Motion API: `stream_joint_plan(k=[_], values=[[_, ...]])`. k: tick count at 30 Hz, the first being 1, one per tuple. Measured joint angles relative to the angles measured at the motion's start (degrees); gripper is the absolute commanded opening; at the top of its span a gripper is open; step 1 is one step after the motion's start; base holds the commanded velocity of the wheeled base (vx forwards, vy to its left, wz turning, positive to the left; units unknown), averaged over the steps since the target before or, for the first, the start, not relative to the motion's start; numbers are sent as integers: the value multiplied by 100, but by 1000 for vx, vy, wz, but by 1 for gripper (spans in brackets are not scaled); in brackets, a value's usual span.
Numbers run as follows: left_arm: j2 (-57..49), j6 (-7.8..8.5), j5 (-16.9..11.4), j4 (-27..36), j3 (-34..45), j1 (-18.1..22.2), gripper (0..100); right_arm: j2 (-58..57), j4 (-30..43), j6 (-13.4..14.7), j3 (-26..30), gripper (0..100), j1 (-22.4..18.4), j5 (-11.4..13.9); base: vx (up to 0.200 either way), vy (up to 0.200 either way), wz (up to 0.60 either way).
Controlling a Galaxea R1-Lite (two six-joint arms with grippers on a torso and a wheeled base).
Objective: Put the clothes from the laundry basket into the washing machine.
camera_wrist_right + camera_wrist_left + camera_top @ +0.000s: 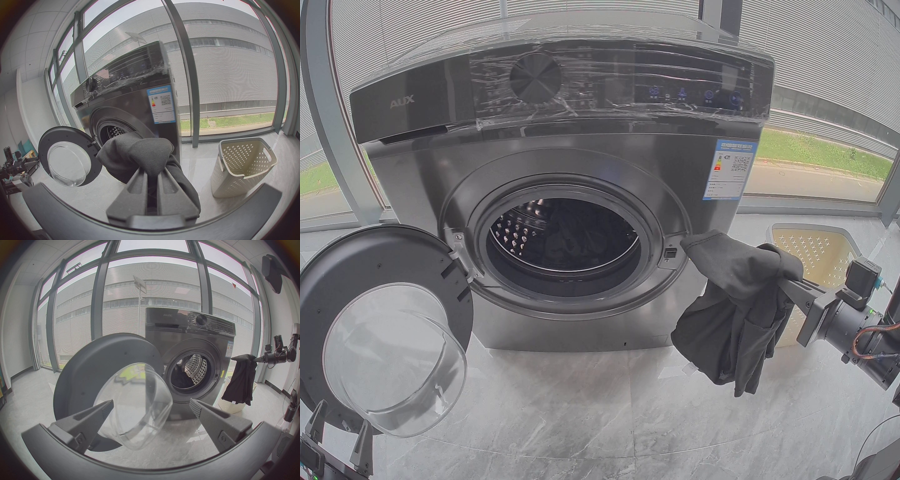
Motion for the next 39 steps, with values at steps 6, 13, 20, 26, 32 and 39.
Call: stream_joint_plan(k=[6, 13, 20, 26, 32, 39], values=[[0, -6, -6, 0, 0, 0, 100, 11, 5, 2, 10, 0, 0, 2, -67, 0, 0], [0, 0, 0, 0, 0, 0, 100, 2, 5, 11, 13, 0, -6, 0, -114, 0, 0], [0, 0, 0, 0, 0, 0, 100, 15, 5, 13, 24, 0, -2, 11, 0, 0, 0], [0, 0, 0, 0, 0, 0, 100, 26, 7, 9, 29, 0, 22, 37, 0, 0, 0], [0, 2, 2, 0, 0, 0, 100, 33, 7, 11, 32, 0, 44, 44, 0, 0, 0], [0, 2, -4, 0, 0, 0, 100, 35, 13, 20, 95, 0, 121, 46, 0, 0, 0]])
